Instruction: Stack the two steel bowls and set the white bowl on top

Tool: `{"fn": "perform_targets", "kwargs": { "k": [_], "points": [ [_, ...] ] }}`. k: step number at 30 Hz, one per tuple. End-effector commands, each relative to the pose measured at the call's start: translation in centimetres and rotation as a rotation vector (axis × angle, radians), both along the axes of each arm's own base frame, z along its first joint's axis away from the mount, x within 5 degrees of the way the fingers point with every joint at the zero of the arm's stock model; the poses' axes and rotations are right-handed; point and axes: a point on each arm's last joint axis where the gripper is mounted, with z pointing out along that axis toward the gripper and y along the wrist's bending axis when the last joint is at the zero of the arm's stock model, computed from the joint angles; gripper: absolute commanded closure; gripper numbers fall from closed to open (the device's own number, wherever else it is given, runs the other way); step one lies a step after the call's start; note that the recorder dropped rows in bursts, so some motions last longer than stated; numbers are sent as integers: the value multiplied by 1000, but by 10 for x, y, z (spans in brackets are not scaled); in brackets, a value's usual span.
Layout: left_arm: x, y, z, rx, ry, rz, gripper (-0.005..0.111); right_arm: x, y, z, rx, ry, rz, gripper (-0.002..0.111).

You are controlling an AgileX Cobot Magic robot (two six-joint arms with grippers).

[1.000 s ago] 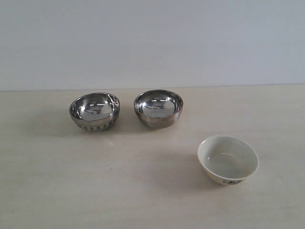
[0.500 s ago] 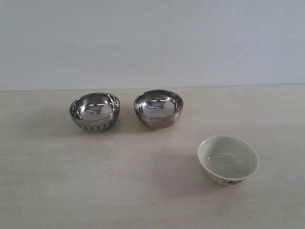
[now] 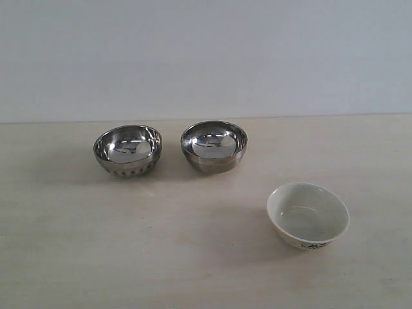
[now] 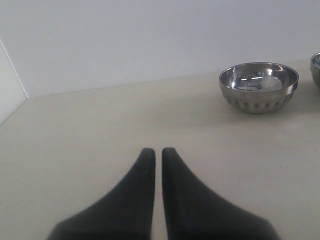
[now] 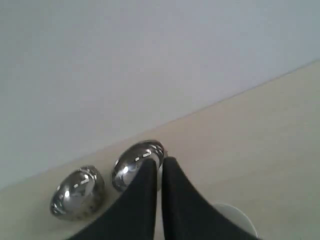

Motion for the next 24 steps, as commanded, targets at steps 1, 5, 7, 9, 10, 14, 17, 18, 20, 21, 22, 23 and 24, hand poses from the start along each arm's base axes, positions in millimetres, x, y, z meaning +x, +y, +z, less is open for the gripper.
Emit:
{"fn": "perform_targets", "kwargs": {
  "k": [1, 5, 7, 9, 10, 14, 17, 18, 20, 21, 22, 23, 24],
  "points": [
    [0, 0, 0, -16, -9, 3, 103, 51, 33, 11, -147, 78, 162, 108],
    [0, 0, 0, -16, -9, 3, 103, 94, 83, 13, -279, 83, 342, 108],
    [0, 0, 0, -16, -9, 3, 103, 114, 112, 9, -366, 77, 438, 108],
    [0, 0, 0, -16, -9, 3, 103, 132, 131, 3, -416, 108, 506, 107],
    [0, 0, 0, -16, -9, 3, 103, 142, 140, -1, -421, 142, 536, 105],
    [0, 0, 0, -16, -9, 3, 103, 176, 164, -17, -451, 250, 627, 88],
    [0, 0, 0, -16, -9, 3, 103, 195, 177, -25, -528, 261, 687, 69],
    [0, 0, 0, -16, -9, 3, 103, 202, 180, -27, -560, 263, 705, 65],
    [0, 0, 0, -16, -9, 3, 103, 212, 185, -27, -614, 264, 728, 62],
    [0, 0, 0, -16, -9, 3, 103, 217, 186, -30, -652, 274, 742, 62],
    [0, 0, 0, -16, -9, 3, 103, 222, 188, -33, -691, 283, 754, 62],
    [0, 0, 0, -16, -9, 3, 103, 226, 189, -38, -717, 303, 762, 62],
    [0, 0, 0, -16, -9, 3, 103, 229, 190, -44, -738, 326, 774, 60]
  ]
}}
